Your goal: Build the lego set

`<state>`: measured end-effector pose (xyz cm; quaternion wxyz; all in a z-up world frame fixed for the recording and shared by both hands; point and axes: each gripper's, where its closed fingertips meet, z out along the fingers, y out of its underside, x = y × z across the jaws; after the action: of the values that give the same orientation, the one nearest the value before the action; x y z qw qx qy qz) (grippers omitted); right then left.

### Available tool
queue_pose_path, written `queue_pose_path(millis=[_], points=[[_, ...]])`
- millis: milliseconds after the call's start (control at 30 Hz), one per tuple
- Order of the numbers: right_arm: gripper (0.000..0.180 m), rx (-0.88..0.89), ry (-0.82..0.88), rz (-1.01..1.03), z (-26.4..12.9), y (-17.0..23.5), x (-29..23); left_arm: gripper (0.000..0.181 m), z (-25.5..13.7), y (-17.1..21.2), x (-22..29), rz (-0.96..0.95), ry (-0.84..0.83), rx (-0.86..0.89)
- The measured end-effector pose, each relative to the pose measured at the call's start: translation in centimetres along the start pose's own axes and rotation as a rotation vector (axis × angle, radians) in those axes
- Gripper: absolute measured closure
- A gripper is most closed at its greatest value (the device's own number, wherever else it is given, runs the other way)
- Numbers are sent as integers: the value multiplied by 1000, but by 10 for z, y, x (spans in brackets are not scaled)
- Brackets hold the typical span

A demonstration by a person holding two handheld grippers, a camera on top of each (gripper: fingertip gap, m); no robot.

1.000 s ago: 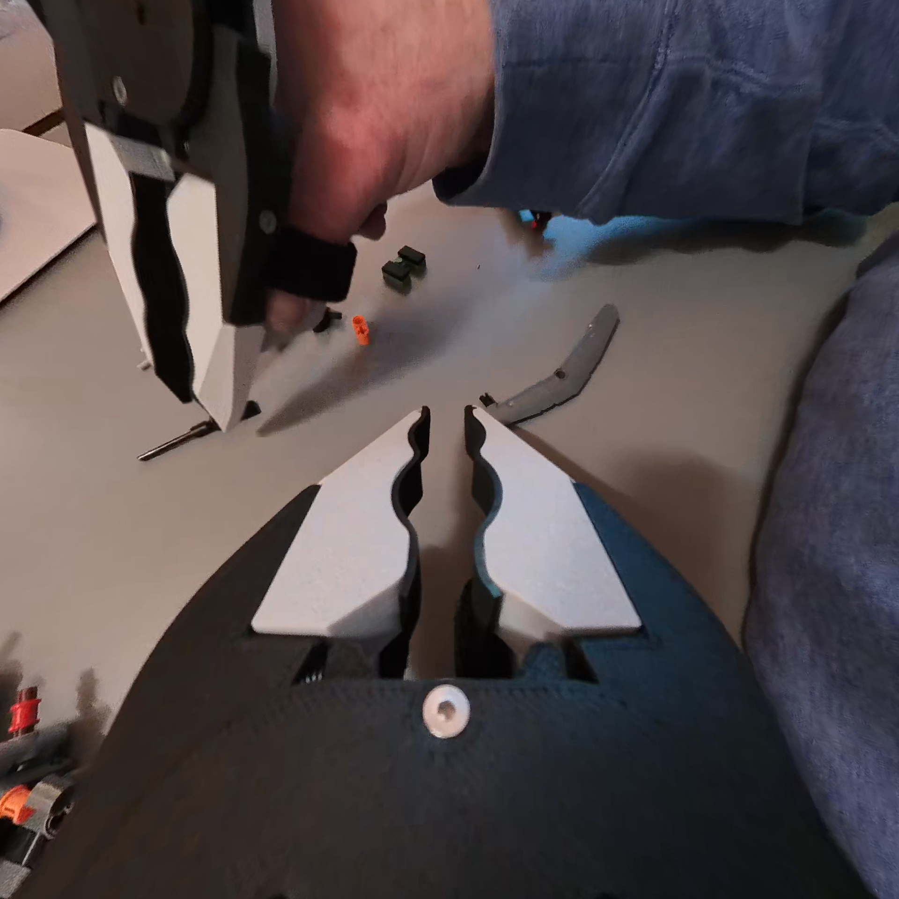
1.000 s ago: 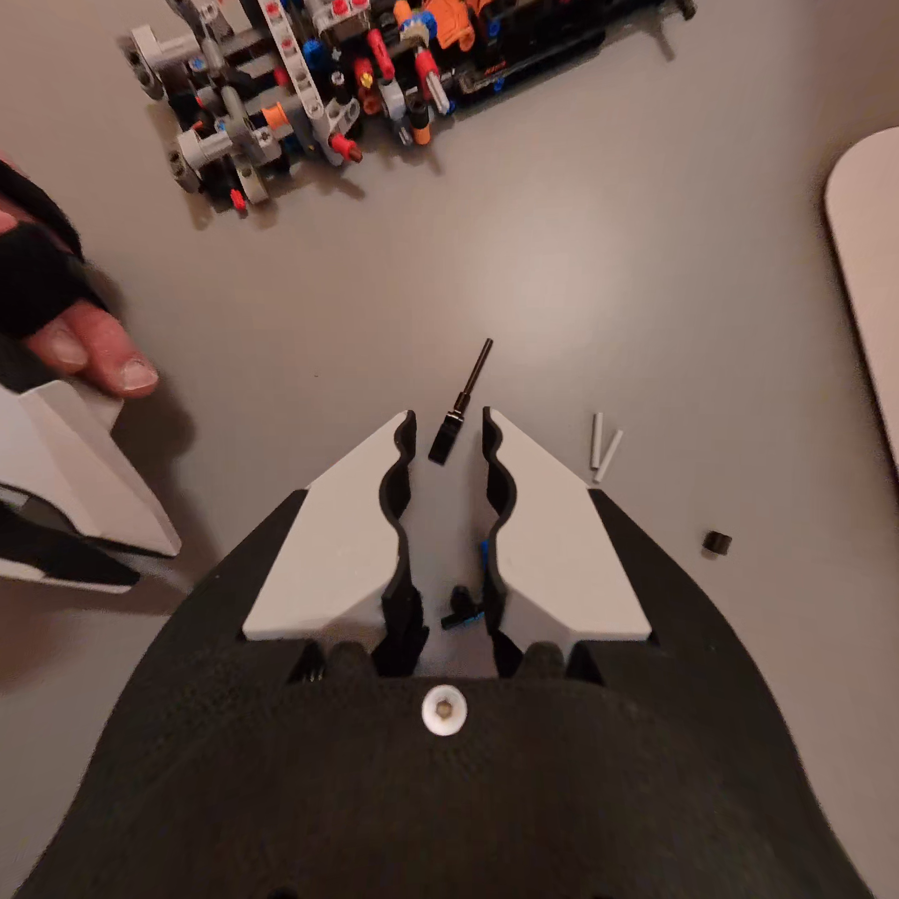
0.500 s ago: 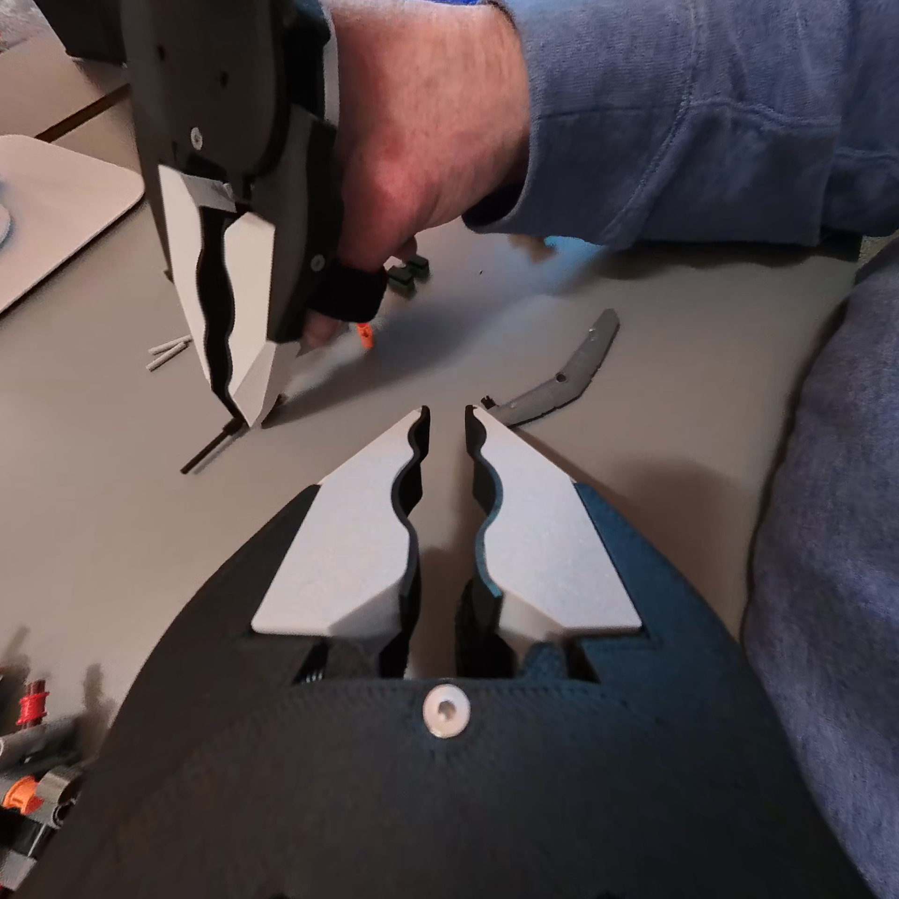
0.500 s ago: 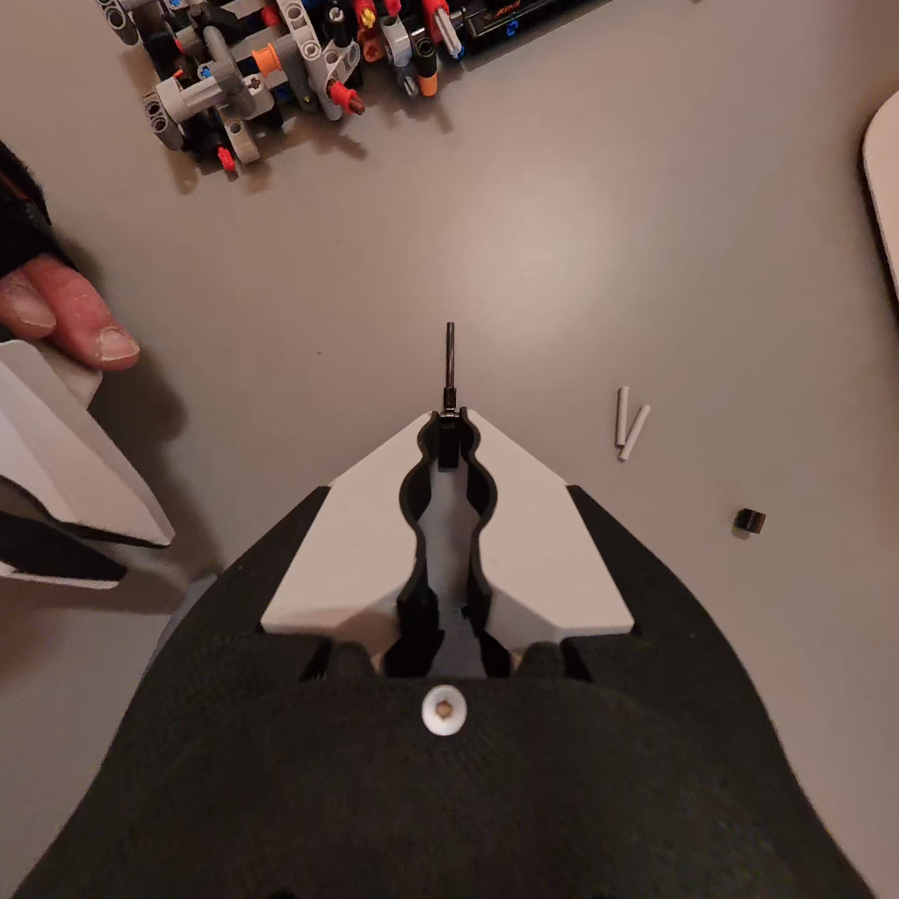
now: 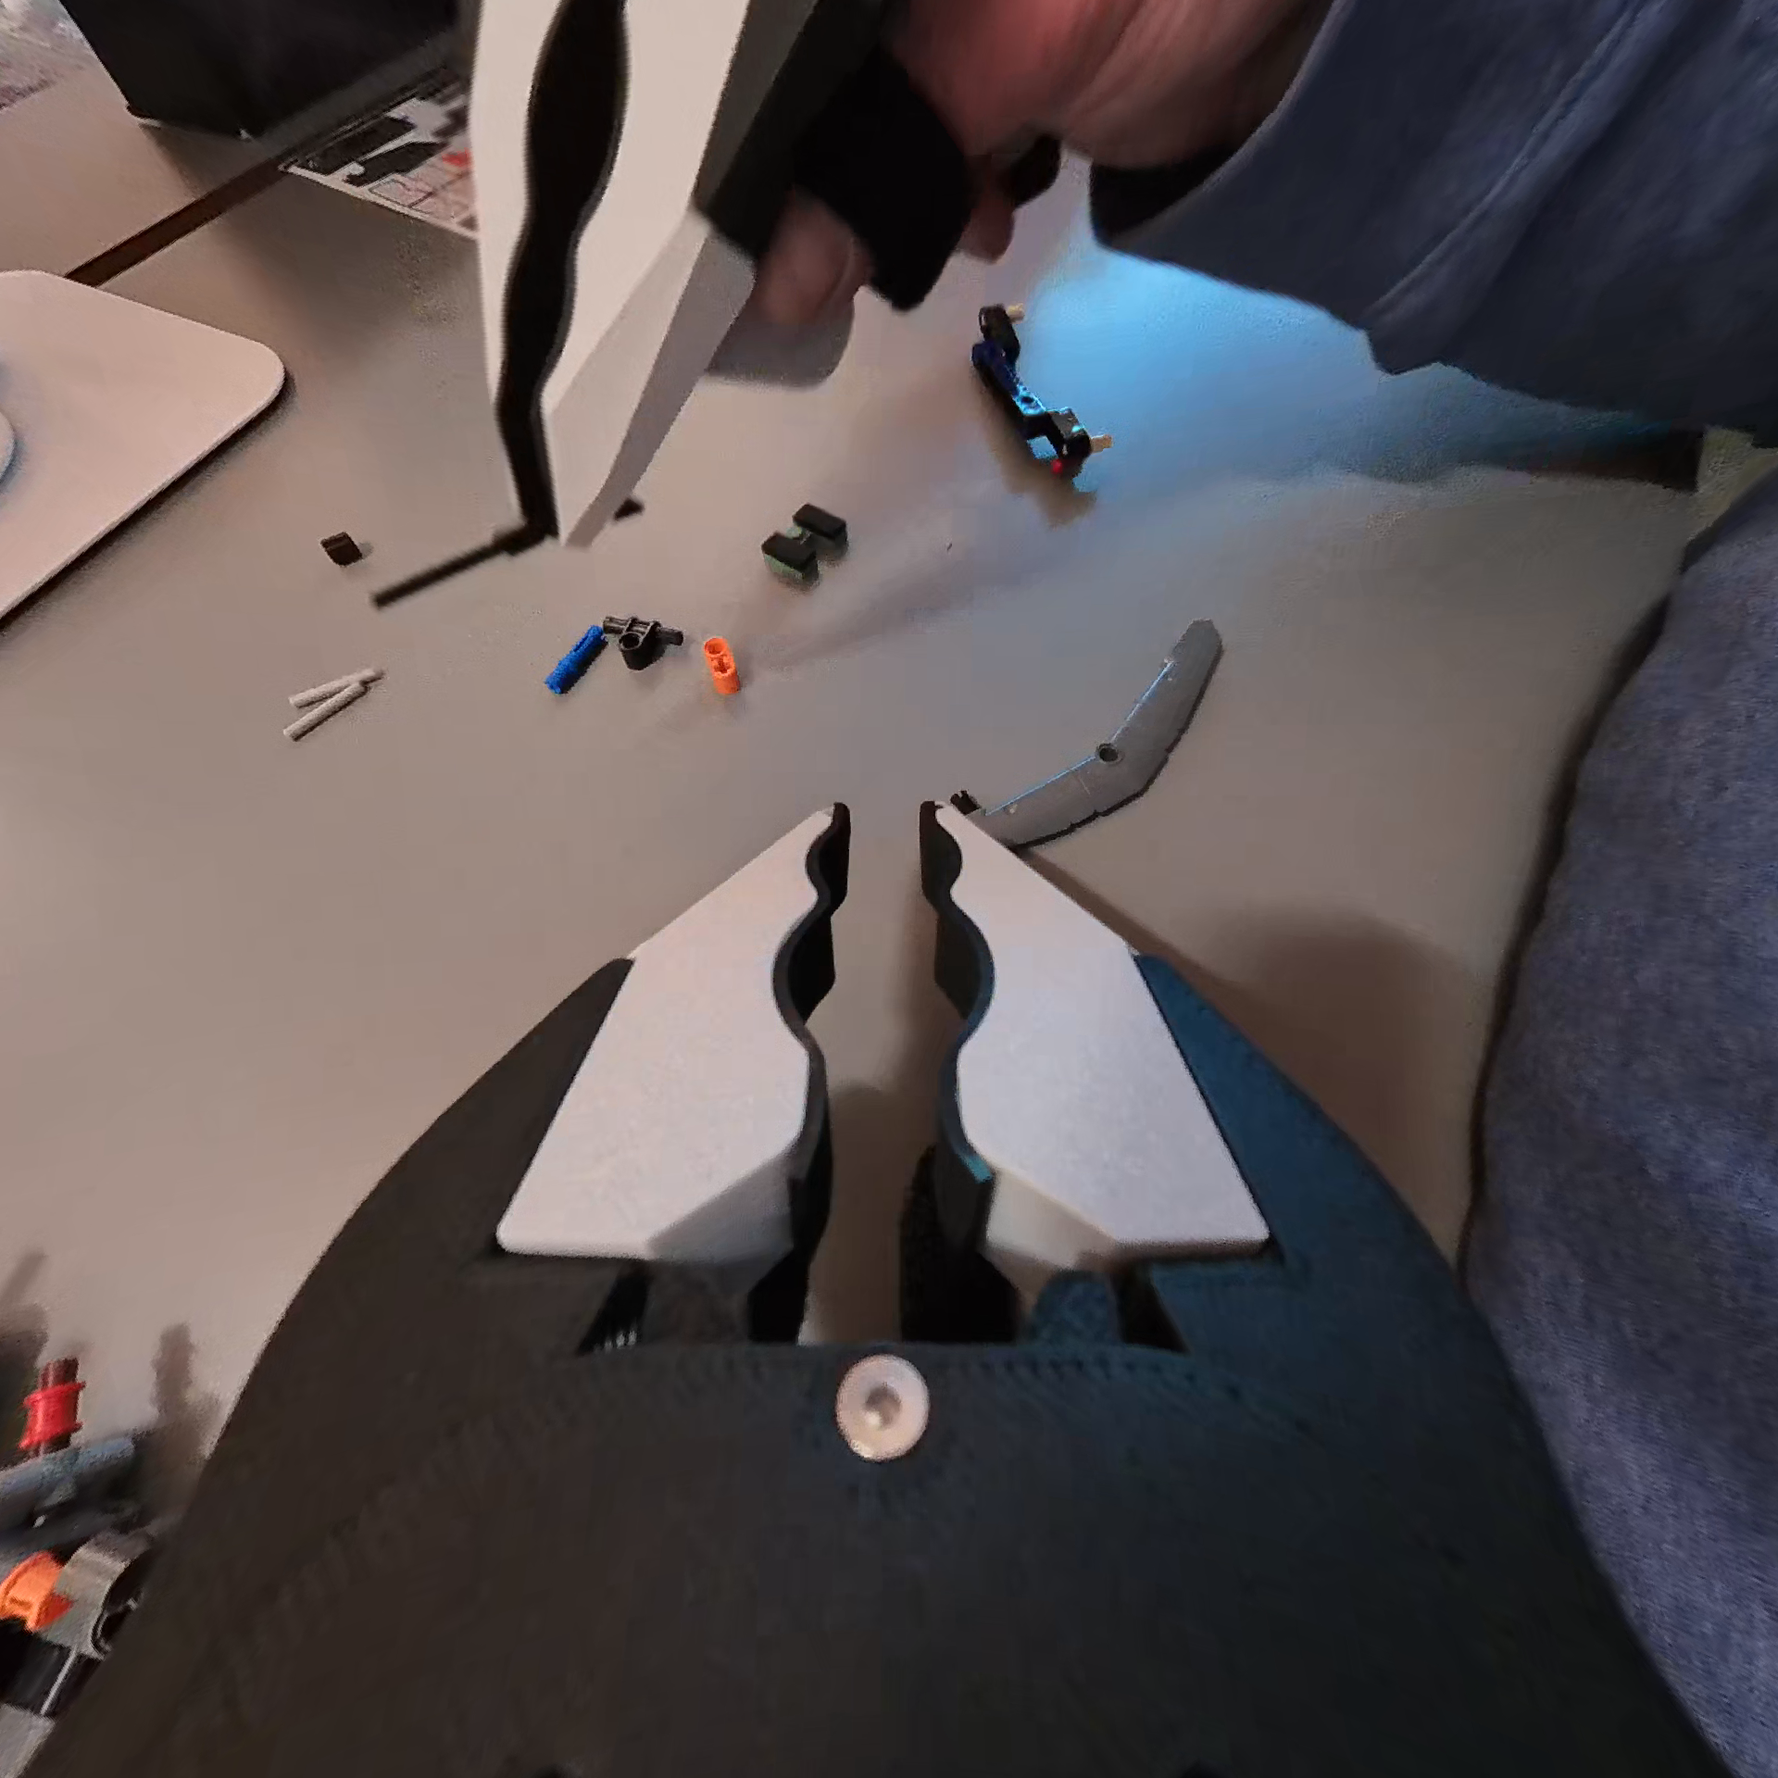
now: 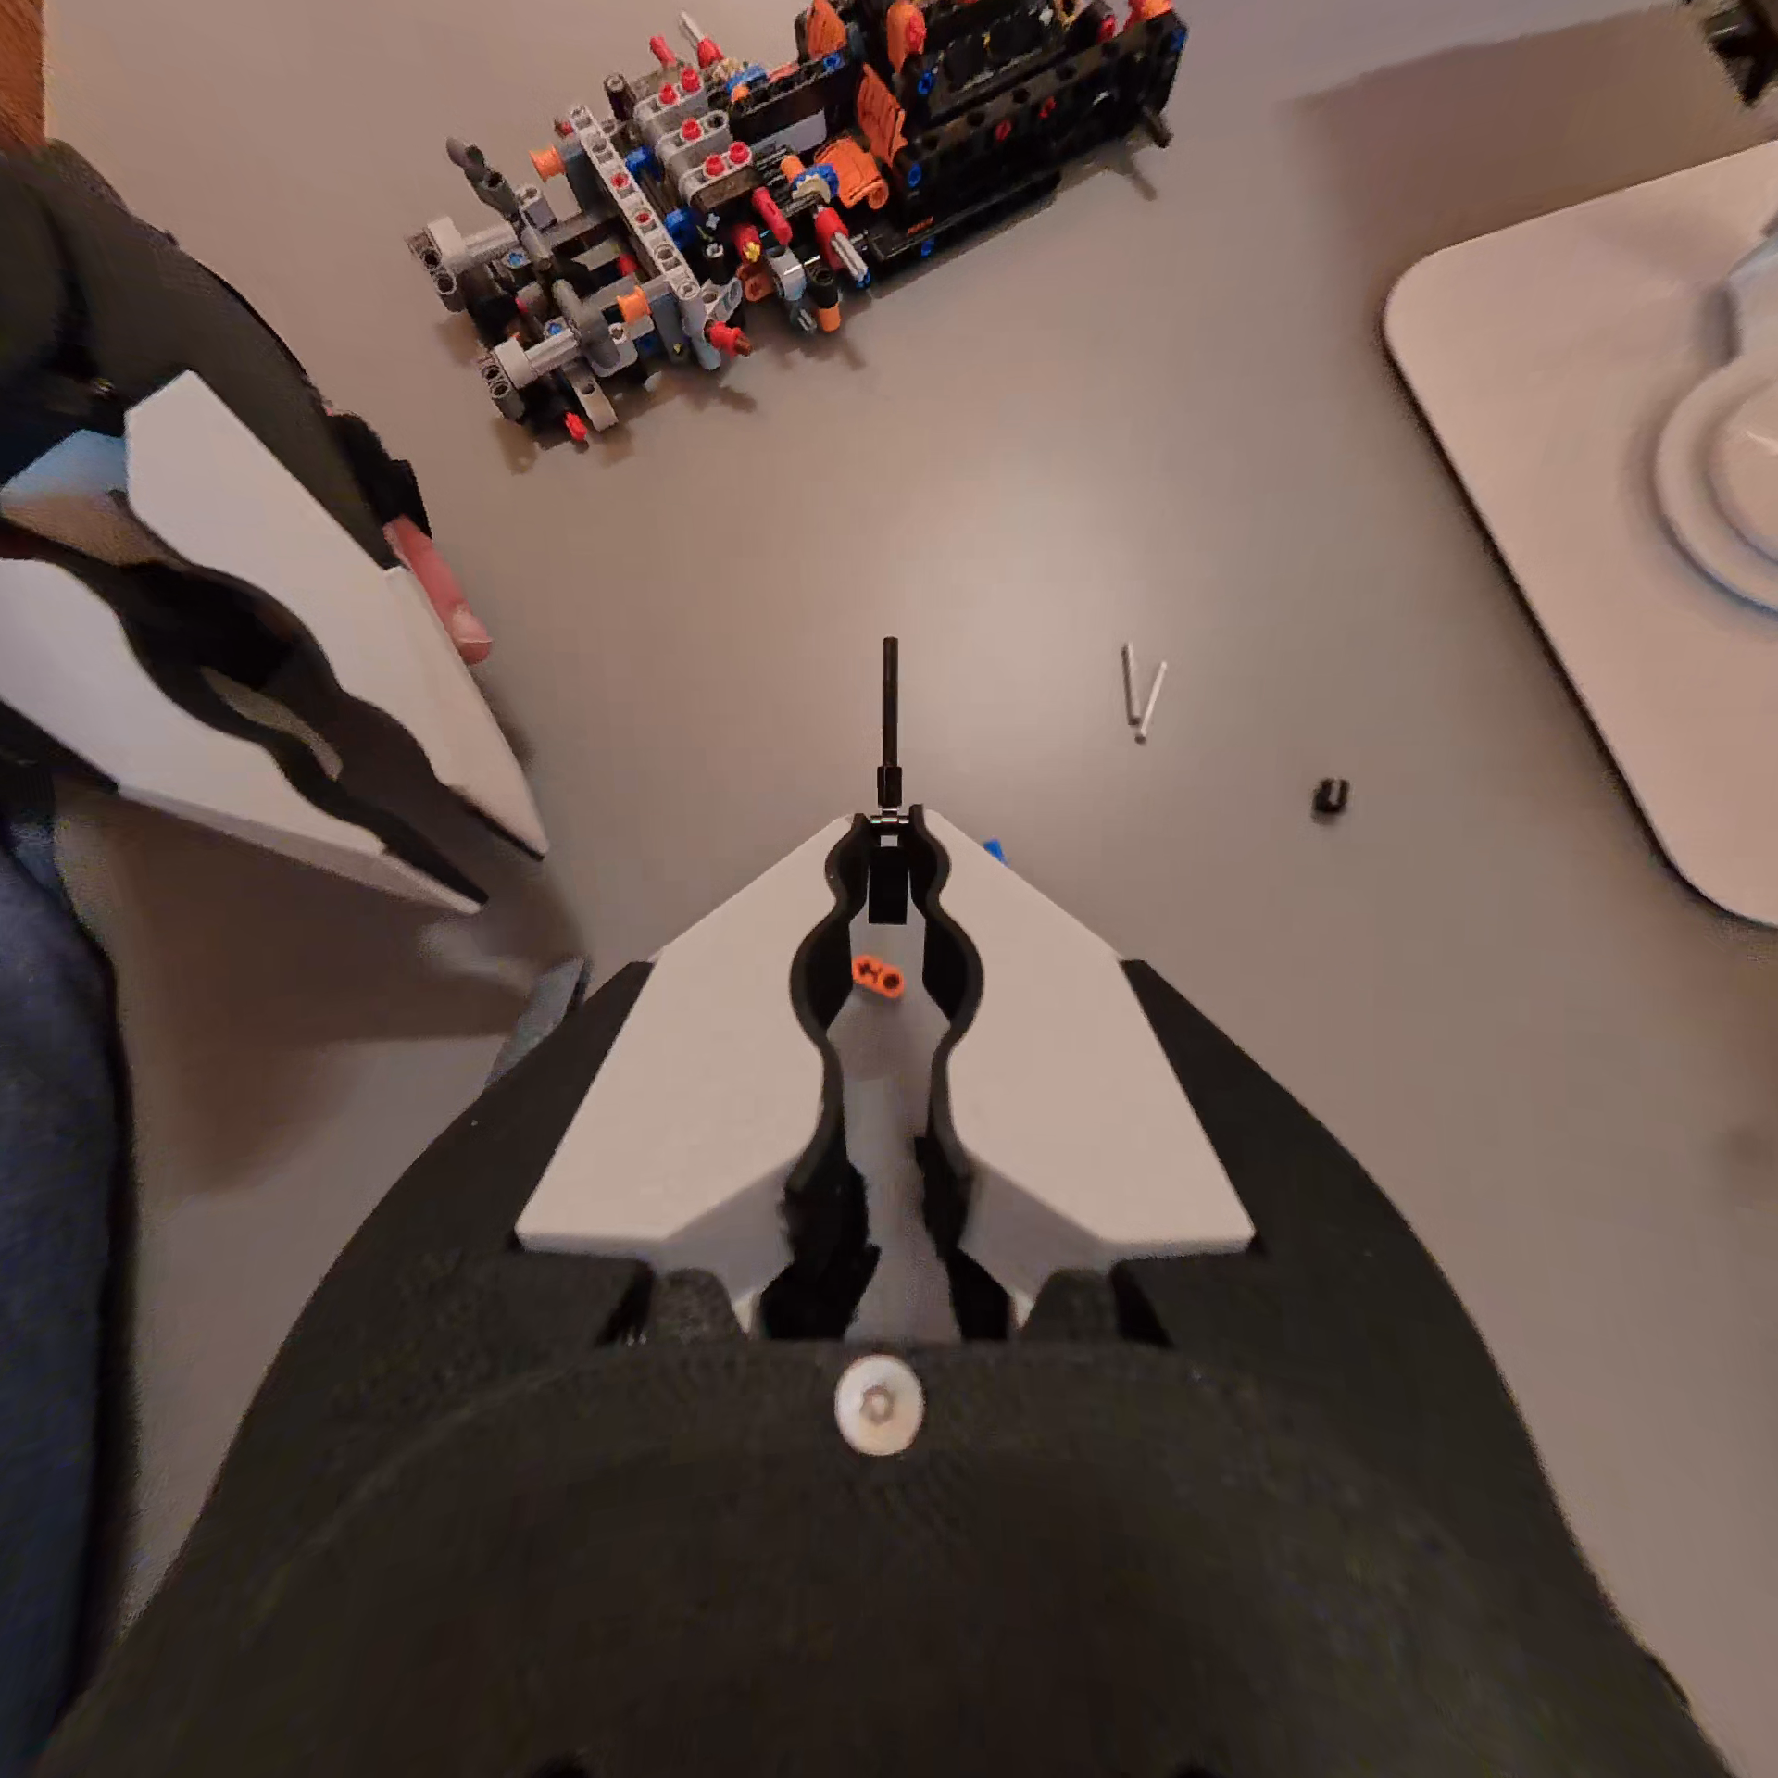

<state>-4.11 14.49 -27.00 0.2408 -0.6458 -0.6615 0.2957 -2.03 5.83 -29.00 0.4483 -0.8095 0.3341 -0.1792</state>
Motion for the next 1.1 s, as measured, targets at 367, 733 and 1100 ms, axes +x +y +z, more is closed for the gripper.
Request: queue_pose_path(millis=[367, 733, 1100], points=[[174, 50, 151, 131, -77, 47, 11, 167, 2, 0, 3, -1, 10, -3], [174, 108, 172, 196, -97, 67, -8, 165, 4, -3, 8, 17, 3, -3], [174, 100, 179, 204, -105, 76, -14, 165, 4, -2, 7, 18, 2, -10]])
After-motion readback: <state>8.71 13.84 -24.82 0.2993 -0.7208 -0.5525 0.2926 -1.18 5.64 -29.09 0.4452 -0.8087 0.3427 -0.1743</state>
